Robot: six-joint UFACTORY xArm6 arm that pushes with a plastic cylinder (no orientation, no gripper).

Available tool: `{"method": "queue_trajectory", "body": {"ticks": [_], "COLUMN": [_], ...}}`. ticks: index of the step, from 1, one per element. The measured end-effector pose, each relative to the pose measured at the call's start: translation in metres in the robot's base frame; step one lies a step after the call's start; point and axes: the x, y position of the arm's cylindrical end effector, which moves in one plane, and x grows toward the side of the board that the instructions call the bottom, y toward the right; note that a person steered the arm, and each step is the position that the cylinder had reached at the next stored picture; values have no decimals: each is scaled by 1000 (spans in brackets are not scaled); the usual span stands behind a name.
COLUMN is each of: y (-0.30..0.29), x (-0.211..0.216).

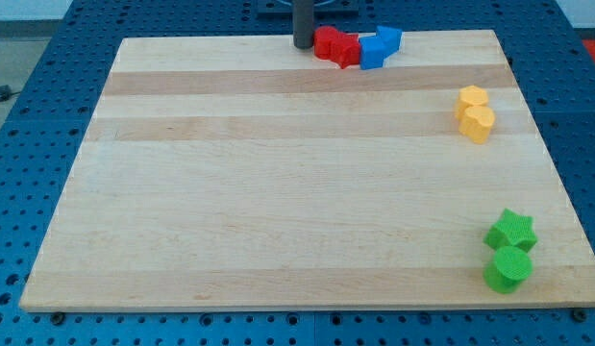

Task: Push the red blocks into blue cube

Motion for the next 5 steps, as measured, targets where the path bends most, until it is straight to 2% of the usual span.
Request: {"method": "queue_trajectory", "body": {"ticks": [1,3,4,5], "y": [-3,-9,-35,-31], "x": [6,45,25,-18]}}
